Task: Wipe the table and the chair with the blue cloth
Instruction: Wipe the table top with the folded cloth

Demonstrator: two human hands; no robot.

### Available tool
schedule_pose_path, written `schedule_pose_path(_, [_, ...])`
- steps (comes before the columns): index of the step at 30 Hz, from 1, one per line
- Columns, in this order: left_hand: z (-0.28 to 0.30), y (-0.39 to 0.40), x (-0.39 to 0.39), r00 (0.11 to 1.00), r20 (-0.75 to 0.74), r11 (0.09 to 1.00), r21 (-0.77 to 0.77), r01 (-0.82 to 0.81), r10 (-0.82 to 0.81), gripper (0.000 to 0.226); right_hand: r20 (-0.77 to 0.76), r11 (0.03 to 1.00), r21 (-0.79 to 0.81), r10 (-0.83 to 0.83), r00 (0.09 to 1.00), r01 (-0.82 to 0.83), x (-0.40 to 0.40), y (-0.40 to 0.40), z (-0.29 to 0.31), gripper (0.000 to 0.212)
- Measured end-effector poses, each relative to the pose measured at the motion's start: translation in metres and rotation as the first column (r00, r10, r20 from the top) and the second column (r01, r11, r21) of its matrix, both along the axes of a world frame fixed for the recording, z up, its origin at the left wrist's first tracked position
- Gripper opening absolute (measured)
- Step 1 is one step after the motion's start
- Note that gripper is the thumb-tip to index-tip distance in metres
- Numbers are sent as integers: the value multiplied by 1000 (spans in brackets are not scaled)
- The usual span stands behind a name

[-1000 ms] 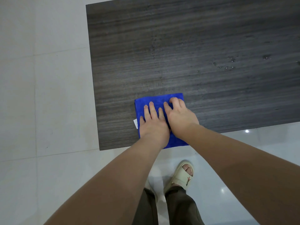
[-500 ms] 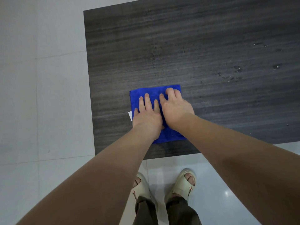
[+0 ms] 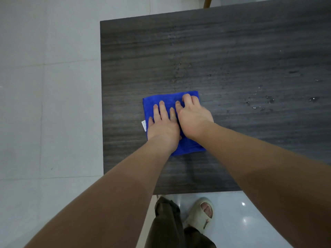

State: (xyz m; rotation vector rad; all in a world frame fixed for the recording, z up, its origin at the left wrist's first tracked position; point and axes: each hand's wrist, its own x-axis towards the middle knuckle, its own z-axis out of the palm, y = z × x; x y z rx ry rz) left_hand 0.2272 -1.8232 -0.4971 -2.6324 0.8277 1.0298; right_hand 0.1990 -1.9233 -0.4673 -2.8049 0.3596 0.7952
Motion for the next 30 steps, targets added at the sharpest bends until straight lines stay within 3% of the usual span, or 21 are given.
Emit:
schedule_pose_path(7, [1, -15, 40, 999, 20, 999, -6, 39, -39, 92, -30, 999, 11, -39, 999, 39, 39, -17, 2, 94])
schedule_pose_path(13, [5, -39, 76, 999, 29, 999, -10, 37, -36, 87, 47, 998, 5, -71, 996, 70, 76, -33, 0, 67])
schedule_pose_path(24, [-2, -71, 148, 998, 29, 997, -50, 65, -63, 93, -47, 995, -44, -92, 995, 90, 147, -68, -4, 93])
schedule_pose_path(30, [-1, -88, 180, 998, 29, 996, -60, 65, -63, 92, -47, 992, -50, -119, 992, 117, 180, -84, -8, 92])
